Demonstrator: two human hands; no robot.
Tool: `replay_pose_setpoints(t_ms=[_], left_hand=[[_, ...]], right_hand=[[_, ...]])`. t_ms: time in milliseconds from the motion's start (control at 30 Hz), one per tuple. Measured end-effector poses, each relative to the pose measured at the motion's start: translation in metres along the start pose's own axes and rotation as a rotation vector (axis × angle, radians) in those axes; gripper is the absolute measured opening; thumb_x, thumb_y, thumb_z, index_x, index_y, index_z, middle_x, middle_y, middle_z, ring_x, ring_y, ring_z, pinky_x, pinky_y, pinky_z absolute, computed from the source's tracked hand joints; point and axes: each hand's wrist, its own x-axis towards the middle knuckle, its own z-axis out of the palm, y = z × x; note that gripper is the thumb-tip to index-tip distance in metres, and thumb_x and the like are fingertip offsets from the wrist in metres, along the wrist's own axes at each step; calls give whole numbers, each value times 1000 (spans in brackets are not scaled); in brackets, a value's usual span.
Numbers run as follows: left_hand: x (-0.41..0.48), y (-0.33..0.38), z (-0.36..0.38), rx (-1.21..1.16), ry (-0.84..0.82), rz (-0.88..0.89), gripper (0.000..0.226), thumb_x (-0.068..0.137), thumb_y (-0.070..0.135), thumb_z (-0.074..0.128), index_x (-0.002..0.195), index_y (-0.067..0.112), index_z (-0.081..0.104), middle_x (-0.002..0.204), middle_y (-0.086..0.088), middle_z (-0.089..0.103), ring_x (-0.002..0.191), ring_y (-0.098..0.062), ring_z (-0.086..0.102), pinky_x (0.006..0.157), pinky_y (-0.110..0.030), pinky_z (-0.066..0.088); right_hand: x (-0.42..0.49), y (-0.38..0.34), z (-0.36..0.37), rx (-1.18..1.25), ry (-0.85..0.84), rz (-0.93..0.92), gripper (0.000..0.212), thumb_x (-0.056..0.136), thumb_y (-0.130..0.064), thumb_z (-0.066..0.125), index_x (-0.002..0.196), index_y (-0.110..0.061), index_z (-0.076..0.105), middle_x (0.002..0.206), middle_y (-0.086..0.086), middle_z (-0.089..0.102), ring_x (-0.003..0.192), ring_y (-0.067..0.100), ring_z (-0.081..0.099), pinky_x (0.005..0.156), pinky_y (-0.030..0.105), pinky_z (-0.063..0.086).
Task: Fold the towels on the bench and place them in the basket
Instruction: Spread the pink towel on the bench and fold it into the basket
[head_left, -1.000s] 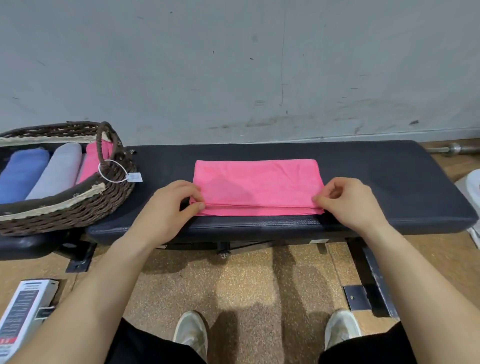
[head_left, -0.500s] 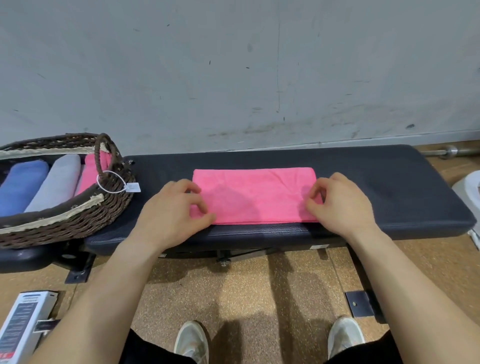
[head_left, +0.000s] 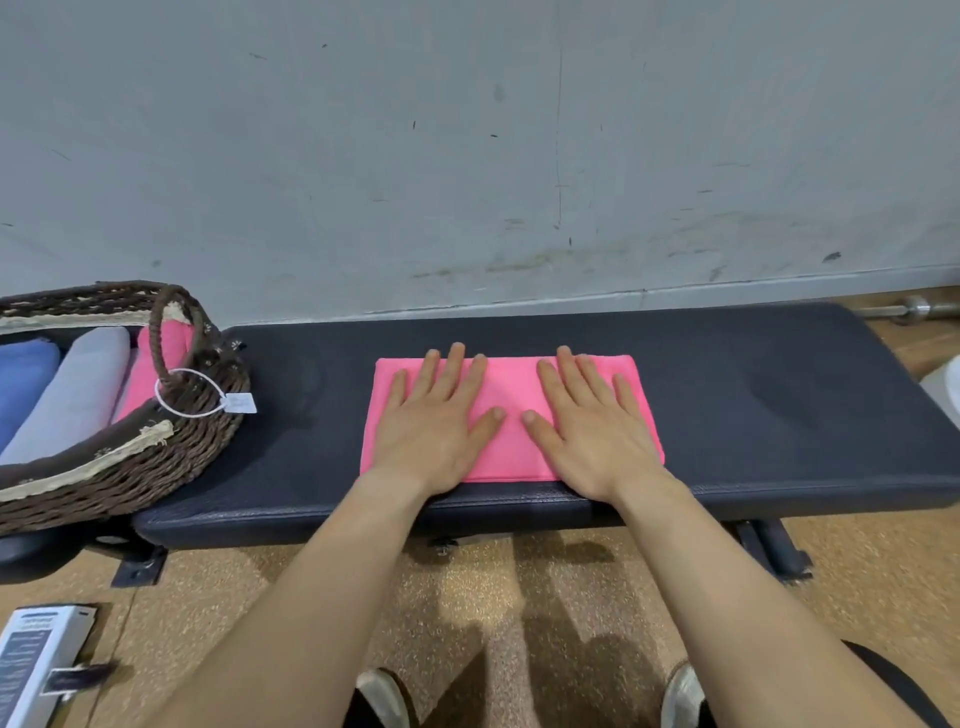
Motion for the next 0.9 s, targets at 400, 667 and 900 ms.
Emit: replay_pose_setpoints(t_ms=[400,667,900], left_hand=[[-17,-46,-14,-236,230,-219,51,103,30,37,153,23,31,162,-2,27,147,-24,28,117,-45,29],[-25,-46,-33,-247,138,-571,49,90,49,58,120,11,49,112,-9,60,99,-34,61,69,-37,45],[-24,-49,-36,-524,151,-512,24,88,35,68,74,20,56,79,2,62,81,-24,60,67,-34,46]], right_hand=[[-13,29,-18,6,36,52,74,99,-64,24,160,-26,7,168,-4,-9,154,17,-12,123,50,-7],[-6,1,-29,220,-30,-279,60,81,-60,69,136,-44,53,165,-15,17,154,12,5,124,49,8],[2,-3,-26,278,-60,-250,56,71,-58,78,122,-45,57,163,-16,21,153,13,8,123,48,11]])
